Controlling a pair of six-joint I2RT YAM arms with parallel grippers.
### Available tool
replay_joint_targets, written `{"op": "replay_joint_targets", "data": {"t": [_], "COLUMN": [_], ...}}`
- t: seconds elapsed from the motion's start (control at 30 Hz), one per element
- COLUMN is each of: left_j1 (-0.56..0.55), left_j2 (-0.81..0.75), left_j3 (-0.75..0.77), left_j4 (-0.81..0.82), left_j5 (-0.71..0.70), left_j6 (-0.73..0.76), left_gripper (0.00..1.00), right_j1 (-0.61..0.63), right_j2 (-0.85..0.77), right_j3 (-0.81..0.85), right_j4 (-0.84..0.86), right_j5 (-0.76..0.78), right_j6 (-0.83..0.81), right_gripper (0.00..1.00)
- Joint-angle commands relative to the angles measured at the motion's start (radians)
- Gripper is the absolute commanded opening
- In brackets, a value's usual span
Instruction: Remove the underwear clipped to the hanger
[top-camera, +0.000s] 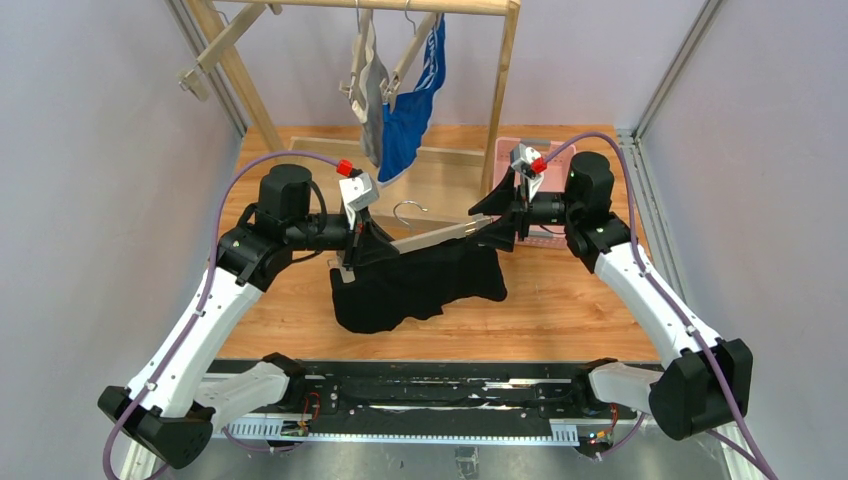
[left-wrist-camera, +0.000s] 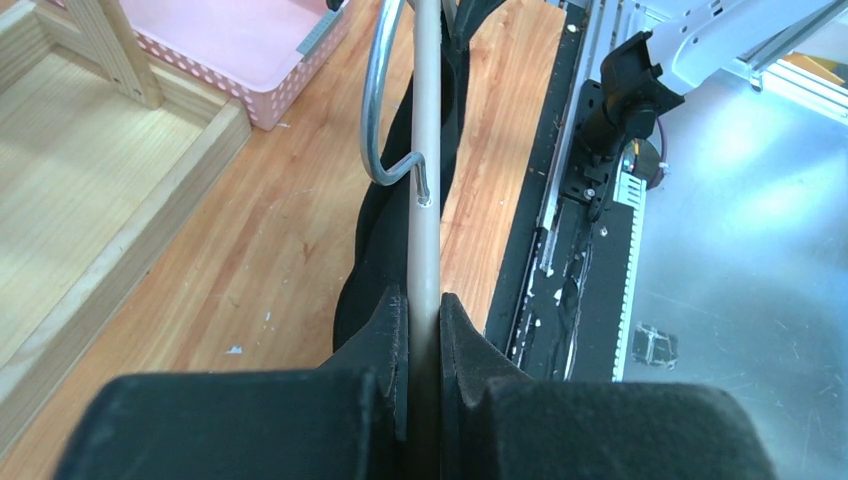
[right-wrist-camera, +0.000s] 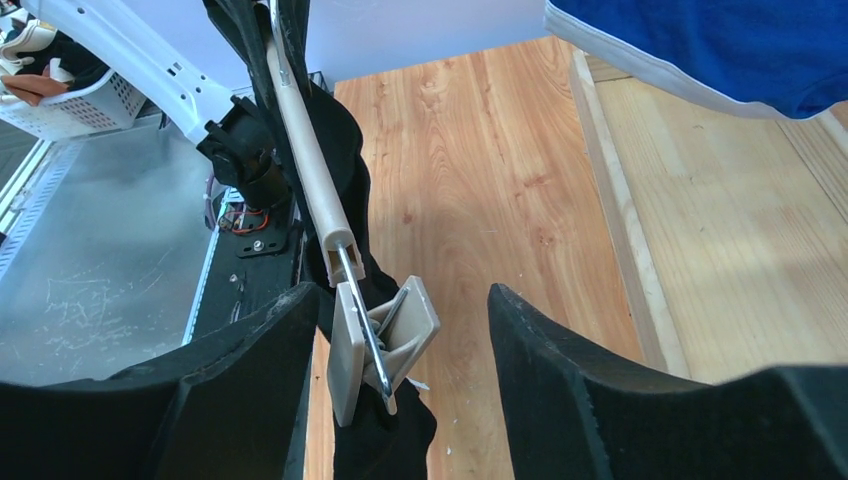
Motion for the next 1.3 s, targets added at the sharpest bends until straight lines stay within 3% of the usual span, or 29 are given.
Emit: {"op": "replay_joint_targets", "data": {"t": [0.0, 0.1, 0.2, 0.4, 0.57, 0.6, 0.67, 0.7, 0.8, 0.83, 0.9, 1.0, 1.1, 1.27], "left_j1": [-0.004, -0.004, -0.004, -0.004, -0.004, -0.004, -0.004, -0.004, -0.004, -0.004, -0.004, -0.004, -0.004, -0.004], "left_j2": [-0.014, -0.007, -0.001, 0.01, 0.017, 0.018, 0.02, 0.02, 0.021, 0.019, 0.018, 0.011, 0.002, -0.003], "left_j3": [0.005, 0.003, 0.004, 0.001, -0.004, -0.004, -0.004, -0.004, 0.001, 0.005, 0.011, 0.018, 0.037, 0.082], "left_j4": [0.022, 0.032, 0.035, 0.045, 0.057, 0.06, 0.065, 0.067, 0.072, 0.07, 0.068, 0.069, 0.055, -0.001], "left_j5": [0.018, 0.01, 0.007, -0.004, -0.014, -0.016, -0.019, -0.021, -0.024, -0.025, -0.026, -0.036, -0.049, -0.111], "left_j6": [0.007, 0.002, 0.002, -0.003, -0.01, -0.012, -0.015, -0.016, -0.02, -0.02, -0.021, -0.024, -0.018, 0.001], "left_gripper": [0.0, 0.0, 0.0, 0.0, 0.0, 0.0, 0.0, 0.0, 0.0, 0.0, 0.0, 0.0, 0.0, 0.0], "right_j1": [0.011, 0.011, 0.012, 0.012, 0.012, 0.012, 0.012, 0.012, 0.013, 0.012, 0.012, 0.012, 0.012, 0.013], "right_j2": [0.004, 0.013, 0.013, 0.012, 0.012, 0.012, 0.012, 0.012, 0.005, 0.0, -0.008, -0.027, -0.053, -0.144], "right_j3": [0.042, 0.04, 0.044, 0.05, 0.051, 0.052, 0.054, 0.055, 0.053, 0.053, 0.058, 0.054, 0.035, -0.025], "right_j4": [-0.014, -0.004, -0.004, -0.004, -0.004, -0.004, -0.005, -0.011, -0.024, -0.025, -0.036, -0.027, 0.037, 0.047], "right_j5": [-0.002, -0.019, -0.024, -0.05, -0.066, -0.071, -0.075, -0.071, -0.058, -0.054, -0.027, 0.015, 0.116, 0.423], "right_j6": [-0.013, 0.003, 0.015, 0.019, 0.024, 0.024, 0.023, 0.021, -0.001, -0.002, -0.002, 0.009, 0.061, 0.073], "right_gripper": [0.6, 0.51, 0.65, 0.74, 0.49, 0.4, 0.1, 0.02, 0.01, 0.02, 0.38, 0.71, 0.77, 0.8]}}
